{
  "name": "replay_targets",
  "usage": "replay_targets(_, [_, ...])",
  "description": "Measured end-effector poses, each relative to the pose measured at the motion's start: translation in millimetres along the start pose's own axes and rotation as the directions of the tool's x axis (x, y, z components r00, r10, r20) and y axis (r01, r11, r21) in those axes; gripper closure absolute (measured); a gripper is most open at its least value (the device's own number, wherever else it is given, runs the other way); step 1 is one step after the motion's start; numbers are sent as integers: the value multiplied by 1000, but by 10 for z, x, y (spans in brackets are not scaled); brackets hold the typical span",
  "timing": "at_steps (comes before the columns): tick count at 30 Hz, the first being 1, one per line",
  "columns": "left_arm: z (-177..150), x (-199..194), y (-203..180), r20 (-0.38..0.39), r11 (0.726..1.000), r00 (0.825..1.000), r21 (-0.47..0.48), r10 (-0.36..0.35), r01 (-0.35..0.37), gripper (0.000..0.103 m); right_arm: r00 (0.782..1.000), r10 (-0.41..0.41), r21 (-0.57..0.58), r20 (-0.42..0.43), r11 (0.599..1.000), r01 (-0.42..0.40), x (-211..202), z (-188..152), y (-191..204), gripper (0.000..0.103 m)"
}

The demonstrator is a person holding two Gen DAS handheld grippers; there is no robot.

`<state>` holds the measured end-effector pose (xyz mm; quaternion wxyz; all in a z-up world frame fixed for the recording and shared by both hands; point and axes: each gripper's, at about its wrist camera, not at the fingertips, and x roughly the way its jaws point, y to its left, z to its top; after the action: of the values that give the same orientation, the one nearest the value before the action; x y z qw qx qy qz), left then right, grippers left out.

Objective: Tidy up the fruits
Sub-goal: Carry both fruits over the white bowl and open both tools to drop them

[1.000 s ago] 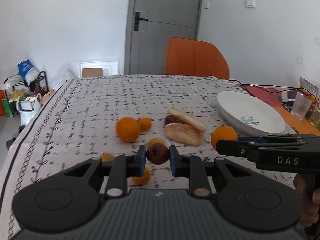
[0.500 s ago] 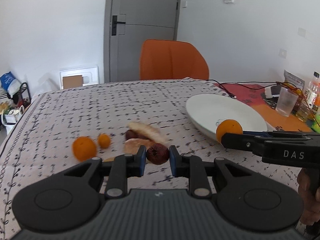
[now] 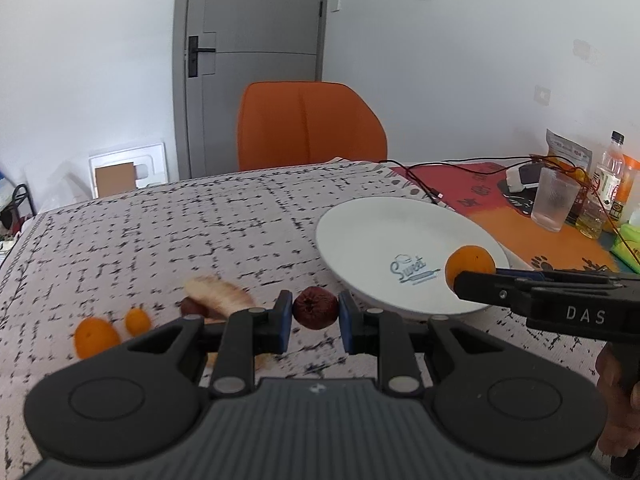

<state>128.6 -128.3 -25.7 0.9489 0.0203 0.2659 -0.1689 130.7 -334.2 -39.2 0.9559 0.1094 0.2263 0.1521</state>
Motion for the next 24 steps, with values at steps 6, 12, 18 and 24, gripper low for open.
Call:
replay_targets(6, [80, 145, -112, -7, 1000, 1000, 17, -21, 21, 80, 1000, -21, 18, 3, 1000, 21, 12, -5, -129, 69])
replay_targets(12, [154, 282, -227, -12, 998, 999, 37, -40, 40, 80, 999, -37, 31, -1, 999, 37, 44, -8, -237, 69])
replay_targets(18, [220, 404, -287, -14, 998, 999, 44, -53, 53, 80, 999, -37, 34, -11, 999, 37, 96, -4, -270, 69])
replay_targets(24, [237, 533, -351, -35, 996, 997, 49, -75, 76, 80, 999, -45, 41, -26, 998, 46, 108, -24, -285, 68])
